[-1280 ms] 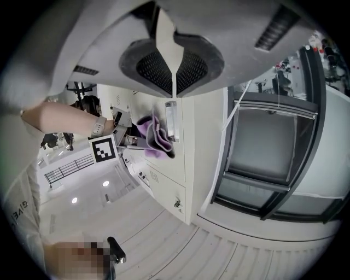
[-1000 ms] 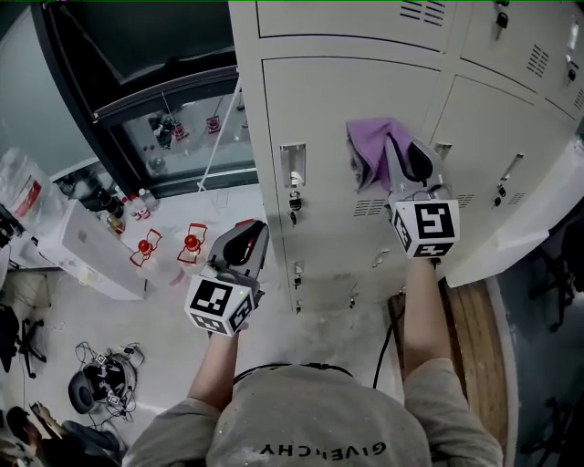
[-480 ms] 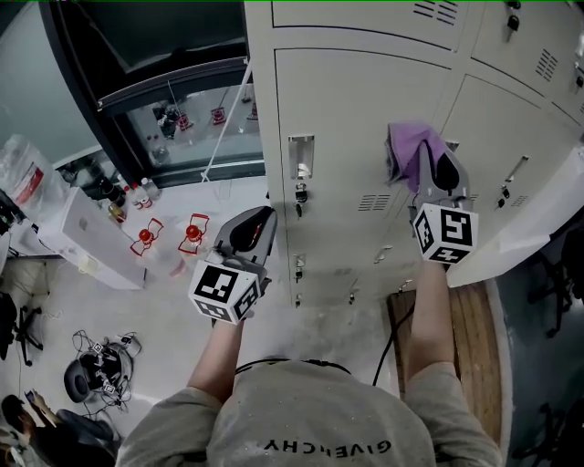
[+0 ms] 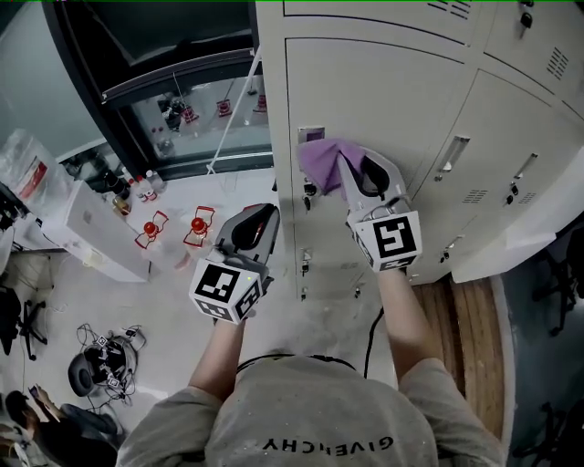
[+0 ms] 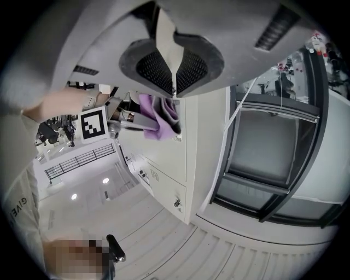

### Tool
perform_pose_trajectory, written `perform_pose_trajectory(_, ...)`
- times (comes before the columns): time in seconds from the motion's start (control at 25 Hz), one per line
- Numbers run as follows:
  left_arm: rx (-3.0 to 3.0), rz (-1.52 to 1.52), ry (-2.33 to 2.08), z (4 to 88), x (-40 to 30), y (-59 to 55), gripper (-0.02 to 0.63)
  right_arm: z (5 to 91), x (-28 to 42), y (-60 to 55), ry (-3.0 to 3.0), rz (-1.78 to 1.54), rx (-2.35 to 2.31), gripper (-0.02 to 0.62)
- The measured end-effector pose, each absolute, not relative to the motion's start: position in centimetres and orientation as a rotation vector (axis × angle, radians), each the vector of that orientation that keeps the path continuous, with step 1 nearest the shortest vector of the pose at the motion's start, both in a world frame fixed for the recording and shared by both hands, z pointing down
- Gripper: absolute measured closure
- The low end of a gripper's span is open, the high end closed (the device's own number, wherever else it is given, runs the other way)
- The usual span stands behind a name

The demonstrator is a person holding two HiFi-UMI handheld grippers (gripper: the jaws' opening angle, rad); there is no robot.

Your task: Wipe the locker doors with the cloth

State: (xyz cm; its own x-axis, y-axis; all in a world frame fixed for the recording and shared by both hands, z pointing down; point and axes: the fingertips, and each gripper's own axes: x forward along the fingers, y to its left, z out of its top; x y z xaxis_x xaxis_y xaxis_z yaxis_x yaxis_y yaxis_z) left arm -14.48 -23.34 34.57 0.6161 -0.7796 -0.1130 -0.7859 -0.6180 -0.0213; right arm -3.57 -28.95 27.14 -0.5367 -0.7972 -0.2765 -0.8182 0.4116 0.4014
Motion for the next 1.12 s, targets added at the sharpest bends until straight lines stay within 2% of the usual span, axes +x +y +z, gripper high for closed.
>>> perform_pose_trajectory(0.28,-2.752,0.131,1.364,34.8,-15.4,-23.4,0.588,27.9,-4.4,-29.6,2.662,0.933,-1.541,0.54)
perform_pose_trajectory(0.8,-2.775,0.102,1.334,35.6,-14.4,-23.6,0.588,30.3,11.1,-30.7,2.433,0.762,-1.98,0.537)
perform_pose_trajectory(1.12,-2.789,0.094,1.318,35.9,-13.7,-23.4,0.588,31.3,15.6,-30.6,2.271,0.656,-2.175,0.537)
